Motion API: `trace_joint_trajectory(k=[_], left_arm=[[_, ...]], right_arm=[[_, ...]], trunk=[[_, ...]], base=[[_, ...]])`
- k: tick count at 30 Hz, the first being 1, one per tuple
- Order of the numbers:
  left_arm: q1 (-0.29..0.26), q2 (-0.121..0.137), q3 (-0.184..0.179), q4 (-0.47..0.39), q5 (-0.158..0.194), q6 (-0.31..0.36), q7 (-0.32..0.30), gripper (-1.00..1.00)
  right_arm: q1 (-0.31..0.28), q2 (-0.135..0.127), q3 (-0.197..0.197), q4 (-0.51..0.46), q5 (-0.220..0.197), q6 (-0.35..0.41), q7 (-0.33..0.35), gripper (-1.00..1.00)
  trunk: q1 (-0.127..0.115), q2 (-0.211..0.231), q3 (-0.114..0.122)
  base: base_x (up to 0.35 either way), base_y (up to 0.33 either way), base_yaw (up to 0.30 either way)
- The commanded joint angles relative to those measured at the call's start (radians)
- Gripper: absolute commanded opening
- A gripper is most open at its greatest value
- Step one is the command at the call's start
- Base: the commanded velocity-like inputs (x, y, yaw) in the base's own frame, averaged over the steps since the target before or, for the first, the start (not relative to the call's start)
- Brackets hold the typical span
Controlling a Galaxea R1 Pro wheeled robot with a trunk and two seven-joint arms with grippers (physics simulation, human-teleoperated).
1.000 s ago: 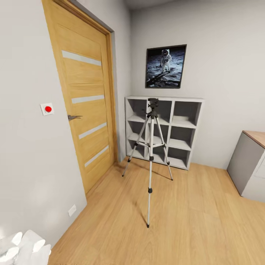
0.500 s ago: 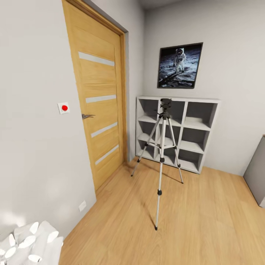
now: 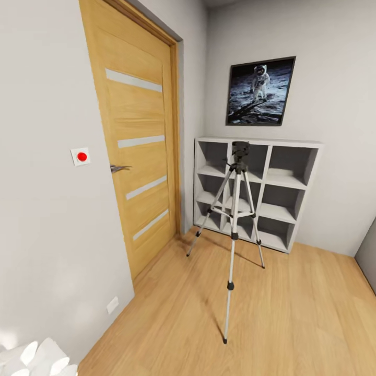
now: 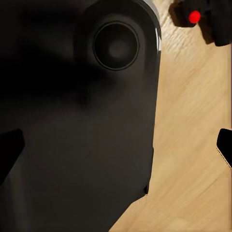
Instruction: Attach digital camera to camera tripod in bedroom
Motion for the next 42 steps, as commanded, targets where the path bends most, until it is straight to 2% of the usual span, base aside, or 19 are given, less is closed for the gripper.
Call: trace_joint_trajectory(k=[1,30,42], left_arm=[[0.000,0.000,0.002,-0.001,0.005,-0.002,0.000,1.00],[0.000,-0.007,0.001,-0.001,0.003,-0.002,0.000,1.00],[0.000,-0.009,-0.001,-0.001,0.002,-0.001,0.000,1.00]], right_arm=[[0.000,0.000,0.001,0.000,0.002,-0.002,-0.001,1.00],[0.000,-0.002,-0.001,0.000,-0.001,-0.005,0.007,1.00],[0.000,0.000,-0.001,0.000,-0.003,-0.005,0.007,1.00]], trunk=[[0.001,0.000,-0.001],[0.001,0.000,-0.001],[0.001,0.000,-0.001]], base=[[0.320,0.000,0.000],[0.321,0.000,-0.003],[0.321,0.028,-0.182]])
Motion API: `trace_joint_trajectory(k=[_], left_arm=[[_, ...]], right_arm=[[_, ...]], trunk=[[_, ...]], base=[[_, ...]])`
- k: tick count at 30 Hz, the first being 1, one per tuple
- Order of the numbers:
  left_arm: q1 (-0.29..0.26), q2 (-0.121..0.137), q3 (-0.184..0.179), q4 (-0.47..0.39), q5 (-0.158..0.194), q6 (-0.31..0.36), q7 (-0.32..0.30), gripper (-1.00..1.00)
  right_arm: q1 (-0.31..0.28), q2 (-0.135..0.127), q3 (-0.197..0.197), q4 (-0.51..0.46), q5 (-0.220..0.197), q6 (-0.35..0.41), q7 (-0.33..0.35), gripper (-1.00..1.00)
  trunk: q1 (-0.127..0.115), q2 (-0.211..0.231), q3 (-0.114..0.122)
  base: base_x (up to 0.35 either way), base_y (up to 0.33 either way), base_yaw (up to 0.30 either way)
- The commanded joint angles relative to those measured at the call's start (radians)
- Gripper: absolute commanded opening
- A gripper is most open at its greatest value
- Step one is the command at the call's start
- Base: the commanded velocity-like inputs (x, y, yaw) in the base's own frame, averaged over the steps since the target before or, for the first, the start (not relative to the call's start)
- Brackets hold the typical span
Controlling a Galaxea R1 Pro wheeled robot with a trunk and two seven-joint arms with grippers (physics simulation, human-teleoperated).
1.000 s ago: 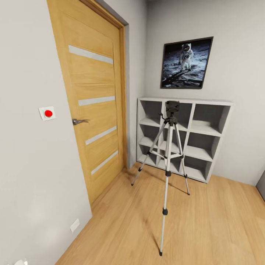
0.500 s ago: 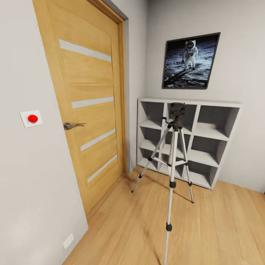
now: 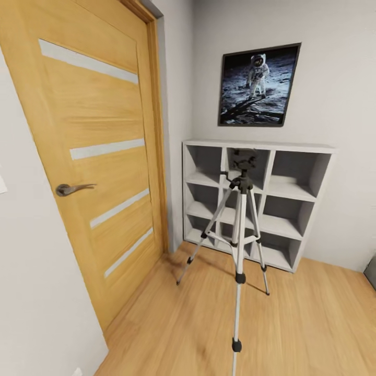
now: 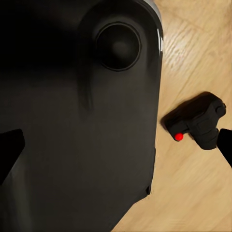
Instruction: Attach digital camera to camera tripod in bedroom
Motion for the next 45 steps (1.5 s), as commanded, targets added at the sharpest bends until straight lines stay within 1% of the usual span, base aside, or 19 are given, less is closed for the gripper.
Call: trace_joint_trajectory(k=[1,8,12,45], left_arm=[[0.000,-0.003,0.001,0.000,0.005,-0.003,0.000,1.00],[0.000,-0.006,0.000,0.000,0.005,-0.003,0.000,1.00],[0.000,-0.007,0.000,0.000,0.005,-0.003,0.000,1.00],[0.000,-0.005,0.008,0.001,0.012,-0.002,0.001,1.00]], right_arm=[[0.000,0.000,0.000,0.000,0.001,-0.002,-0.001,1.00],[0.000,0.000,0.000,0.000,0.001,-0.002,-0.001,1.00],[0.000,0.000,0.000,0.000,0.001,-0.002,-0.001,1.00],[0.000,0.000,-0.003,0.000,-0.003,-0.004,-0.010,1.00]], trunk=[[0.001,0.000,-0.001],[0.001,0.000,-0.001],[0.001,0.000,-0.001],[0.001,0.000,-0.001]], base=[[0.321,0.073,-0.282],[0.299,0.067,-0.284],[0.109,0.012,-0.286],[0.009,0.001,-0.287]])
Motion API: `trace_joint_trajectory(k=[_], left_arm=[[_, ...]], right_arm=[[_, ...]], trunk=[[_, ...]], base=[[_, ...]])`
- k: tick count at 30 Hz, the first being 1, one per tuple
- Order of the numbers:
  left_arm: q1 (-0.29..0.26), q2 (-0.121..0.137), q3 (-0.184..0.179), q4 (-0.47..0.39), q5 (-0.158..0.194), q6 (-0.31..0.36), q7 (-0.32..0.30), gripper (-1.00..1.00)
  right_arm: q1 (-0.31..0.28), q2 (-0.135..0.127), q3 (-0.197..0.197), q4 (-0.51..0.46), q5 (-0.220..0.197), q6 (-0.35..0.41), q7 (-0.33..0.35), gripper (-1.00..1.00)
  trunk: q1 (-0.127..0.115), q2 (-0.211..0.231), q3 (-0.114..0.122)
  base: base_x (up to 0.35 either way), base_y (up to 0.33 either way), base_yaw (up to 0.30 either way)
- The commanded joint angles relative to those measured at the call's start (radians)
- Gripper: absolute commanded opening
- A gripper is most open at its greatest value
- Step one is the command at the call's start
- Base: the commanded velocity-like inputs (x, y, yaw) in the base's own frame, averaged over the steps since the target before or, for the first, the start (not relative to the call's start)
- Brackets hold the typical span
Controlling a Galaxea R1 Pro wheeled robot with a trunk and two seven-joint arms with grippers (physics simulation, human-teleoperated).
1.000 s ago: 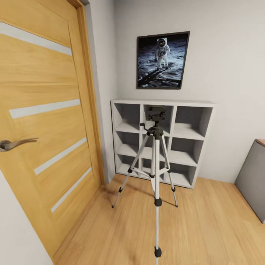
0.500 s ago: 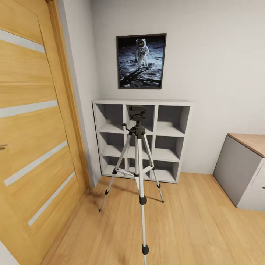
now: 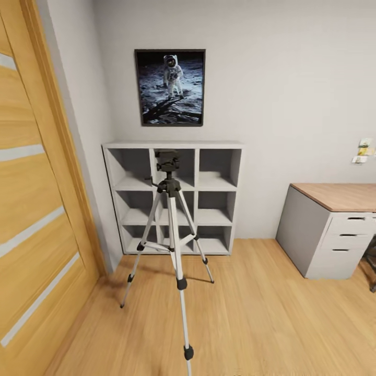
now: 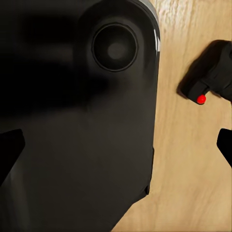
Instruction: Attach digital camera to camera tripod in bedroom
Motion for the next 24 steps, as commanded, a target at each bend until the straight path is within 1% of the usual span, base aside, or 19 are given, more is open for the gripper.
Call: trace_joint_trajectory(k=[1,11,24], left_arm=[[0.000,0.000,0.003,0.000,0.004,-0.002,0.000,1.00],[0.000,0.001,0.001,0.000,0.006,-0.002,0.000,1.00],[0.000,-0.001,0.003,-0.001,0.007,-0.002,0.000,1.00]], right_arm=[[0.000,0.000,-0.001,0.000,0.000,-0.003,-0.001,1.00],[0.000,0.000,-0.007,0.000,-0.004,-0.029,-0.001,1.00],[0.000,0.001,-0.007,0.000,-0.004,-0.033,-0.002,1.00]], trunk=[[0.000,0.000,-0.001],[0.000,0.000,-0.001],[0.000,0.000,-0.001]], base=[[0.000,0.000,-0.287],[0.000,0.000,-0.287],[0.000,0.000,-0.287]])
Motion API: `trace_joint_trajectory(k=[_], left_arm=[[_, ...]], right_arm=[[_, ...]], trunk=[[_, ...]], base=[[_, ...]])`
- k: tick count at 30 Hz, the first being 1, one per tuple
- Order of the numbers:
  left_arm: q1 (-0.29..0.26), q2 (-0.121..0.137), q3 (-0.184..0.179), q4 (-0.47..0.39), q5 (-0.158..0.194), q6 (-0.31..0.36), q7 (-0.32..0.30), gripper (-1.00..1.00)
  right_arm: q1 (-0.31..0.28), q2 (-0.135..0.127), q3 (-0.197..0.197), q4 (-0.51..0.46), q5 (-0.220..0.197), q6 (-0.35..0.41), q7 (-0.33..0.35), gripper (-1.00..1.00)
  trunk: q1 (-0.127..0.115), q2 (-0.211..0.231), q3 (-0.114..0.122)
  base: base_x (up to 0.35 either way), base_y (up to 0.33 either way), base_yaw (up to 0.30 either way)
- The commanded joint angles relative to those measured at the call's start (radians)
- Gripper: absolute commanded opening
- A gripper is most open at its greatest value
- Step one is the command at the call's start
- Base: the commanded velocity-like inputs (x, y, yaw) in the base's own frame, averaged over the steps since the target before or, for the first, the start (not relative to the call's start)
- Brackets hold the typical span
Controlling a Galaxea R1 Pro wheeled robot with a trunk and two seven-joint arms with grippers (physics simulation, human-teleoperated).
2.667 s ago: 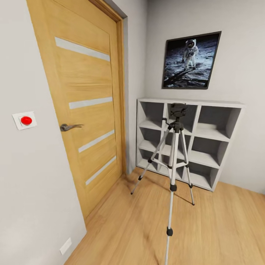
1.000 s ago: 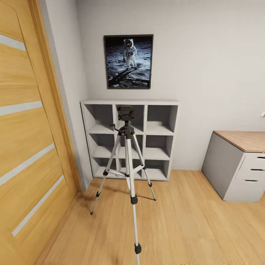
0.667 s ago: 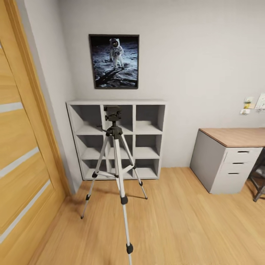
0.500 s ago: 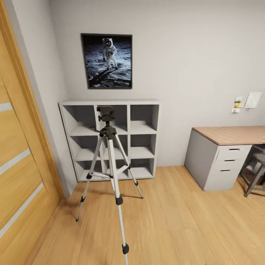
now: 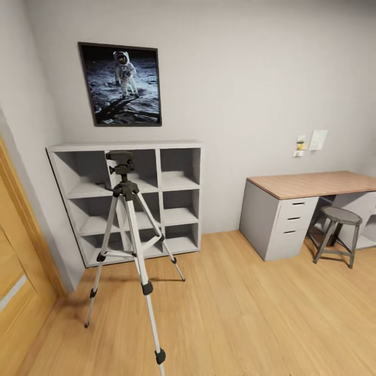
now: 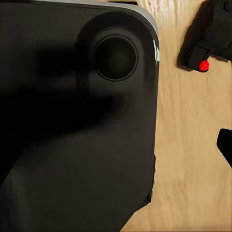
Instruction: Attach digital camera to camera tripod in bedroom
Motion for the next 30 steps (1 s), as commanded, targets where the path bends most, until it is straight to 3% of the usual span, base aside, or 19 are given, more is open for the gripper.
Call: trace_joint_trajectory(k=[1,30], left_arm=[[0.000,0.000,0.003,0.000,0.004,-0.002,0.000,1.00],[0.000,-0.002,0.003,0.001,0.003,-0.003,0.000,1.00]], right_arm=[[0.000,0.000,0.000,0.000,0.000,-0.003,-0.002,1.00],[0.000,0.005,0.005,0.000,0.004,-0.003,-0.002,1.00]], trunk=[[0.000,0.000,-0.001],[0.000,0.000,-0.001]], base=[[0.000,0.000,-0.287],[0.006,0.000,-0.287]])
